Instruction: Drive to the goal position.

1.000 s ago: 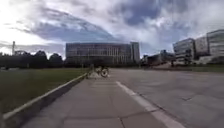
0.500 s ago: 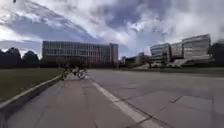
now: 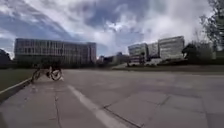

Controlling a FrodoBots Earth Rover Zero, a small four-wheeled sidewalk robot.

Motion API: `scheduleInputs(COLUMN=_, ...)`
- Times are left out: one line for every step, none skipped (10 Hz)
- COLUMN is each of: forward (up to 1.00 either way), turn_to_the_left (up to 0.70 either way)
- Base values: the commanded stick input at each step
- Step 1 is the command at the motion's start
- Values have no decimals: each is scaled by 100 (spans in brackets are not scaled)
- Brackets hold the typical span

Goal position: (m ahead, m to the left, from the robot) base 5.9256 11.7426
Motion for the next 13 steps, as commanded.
scheduleInputs(forward=70, turn_to_the_left=0)
scheduleInputs(forward=70, turn_to_the_left=0)
scheduleInputs(forward=70, turn_to_the_left=0)
scheduleInputs(forward=70, turn_to_the_left=0)
scheduleInputs(forward=70, turn_to_the_left=28)
scheduleInputs(forward=70, turn_to_the_left=35)
scheduleInputs(forward=70, turn_to_the_left=35)
scheduleInputs(forward=70, turn_to_the_left=35)
scheduleInputs(forward=70, turn_to_the_left=35)
scheduleInputs(forward=70, turn_to_the_left=35)
scheduleInputs(forward=70, turn_to_the_left=35)
scheduleInputs(forward=70, turn_to_the_left=35)
scheduleInputs(forward=70, turn_to_the_left=35)
